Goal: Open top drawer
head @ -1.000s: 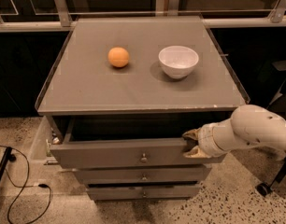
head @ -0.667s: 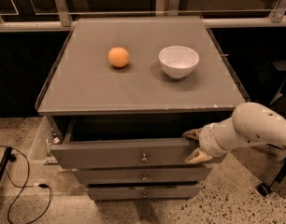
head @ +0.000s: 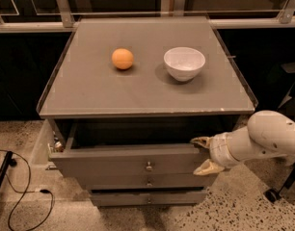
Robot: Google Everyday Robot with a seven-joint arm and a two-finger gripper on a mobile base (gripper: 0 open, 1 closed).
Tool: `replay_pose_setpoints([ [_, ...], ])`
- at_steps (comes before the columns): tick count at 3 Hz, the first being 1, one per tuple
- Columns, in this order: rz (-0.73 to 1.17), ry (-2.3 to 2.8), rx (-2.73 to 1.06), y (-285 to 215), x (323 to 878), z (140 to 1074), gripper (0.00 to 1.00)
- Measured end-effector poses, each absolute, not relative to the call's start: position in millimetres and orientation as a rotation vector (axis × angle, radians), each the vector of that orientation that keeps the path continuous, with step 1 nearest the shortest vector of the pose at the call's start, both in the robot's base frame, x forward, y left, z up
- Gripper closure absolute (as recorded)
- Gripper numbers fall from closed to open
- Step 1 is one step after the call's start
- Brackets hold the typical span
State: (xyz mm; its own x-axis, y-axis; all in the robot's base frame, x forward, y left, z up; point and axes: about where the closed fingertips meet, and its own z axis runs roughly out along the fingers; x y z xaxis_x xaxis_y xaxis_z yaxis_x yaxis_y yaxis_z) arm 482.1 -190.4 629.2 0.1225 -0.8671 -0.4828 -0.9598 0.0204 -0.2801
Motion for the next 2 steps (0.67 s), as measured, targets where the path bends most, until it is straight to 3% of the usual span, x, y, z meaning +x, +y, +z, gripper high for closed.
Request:
replay_pose_setpoints([
  [2,0.226,1.763,-1.864,-191.6,475.6,633.8,0.91],
])
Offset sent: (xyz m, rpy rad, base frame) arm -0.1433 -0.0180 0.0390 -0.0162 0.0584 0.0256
